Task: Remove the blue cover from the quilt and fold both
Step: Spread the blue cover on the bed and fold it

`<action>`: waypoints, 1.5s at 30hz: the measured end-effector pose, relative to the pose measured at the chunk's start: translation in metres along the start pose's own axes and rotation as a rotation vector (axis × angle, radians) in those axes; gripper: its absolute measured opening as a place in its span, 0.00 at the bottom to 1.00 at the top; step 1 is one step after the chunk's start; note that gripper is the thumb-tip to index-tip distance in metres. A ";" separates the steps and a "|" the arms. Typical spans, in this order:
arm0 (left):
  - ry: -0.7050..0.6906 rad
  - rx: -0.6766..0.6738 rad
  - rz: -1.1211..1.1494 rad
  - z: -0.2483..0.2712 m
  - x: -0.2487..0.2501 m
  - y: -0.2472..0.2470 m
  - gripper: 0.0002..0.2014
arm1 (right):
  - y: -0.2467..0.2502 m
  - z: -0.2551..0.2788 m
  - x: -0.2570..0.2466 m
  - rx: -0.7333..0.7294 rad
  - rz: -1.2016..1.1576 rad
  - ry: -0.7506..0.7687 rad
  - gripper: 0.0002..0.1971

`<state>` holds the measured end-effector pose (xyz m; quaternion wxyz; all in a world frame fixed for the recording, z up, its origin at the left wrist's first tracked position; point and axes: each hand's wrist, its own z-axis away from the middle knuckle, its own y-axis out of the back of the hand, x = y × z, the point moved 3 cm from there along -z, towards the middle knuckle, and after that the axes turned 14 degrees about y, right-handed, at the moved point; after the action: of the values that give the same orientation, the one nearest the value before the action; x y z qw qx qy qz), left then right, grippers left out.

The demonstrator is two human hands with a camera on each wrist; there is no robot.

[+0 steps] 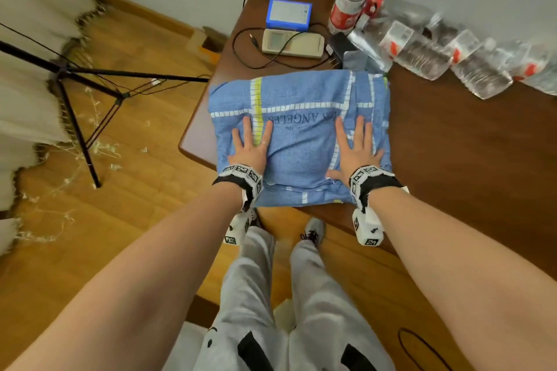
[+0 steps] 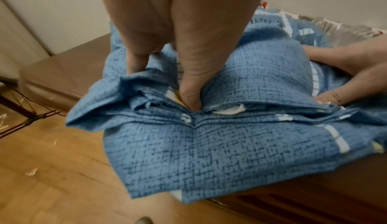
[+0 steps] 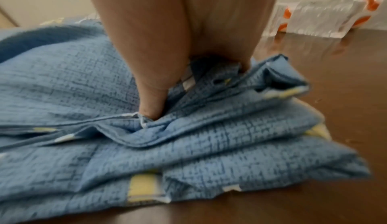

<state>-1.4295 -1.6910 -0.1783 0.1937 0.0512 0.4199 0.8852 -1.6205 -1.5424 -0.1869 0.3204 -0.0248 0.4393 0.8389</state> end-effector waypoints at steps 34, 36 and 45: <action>-0.885 -0.069 -0.463 0.145 0.122 0.177 0.25 | 0.080 0.252 -0.057 0.577 -0.685 -0.537 0.24; -1.014 -0.063 -0.515 0.195 0.151 0.167 0.25 | 0.072 0.307 -0.048 0.662 -0.750 -0.605 0.22; -1.420 -0.142 -0.737 0.438 0.254 0.040 0.23 | -0.062 0.569 -0.006 1.111 -0.917 -1.012 0.24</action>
<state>-1.5646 -1.2990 0.1149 0.6973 0.4477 0.1288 0.5447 -1.4451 -1.0918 0.1191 0.7476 0.3357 0.5359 0.2030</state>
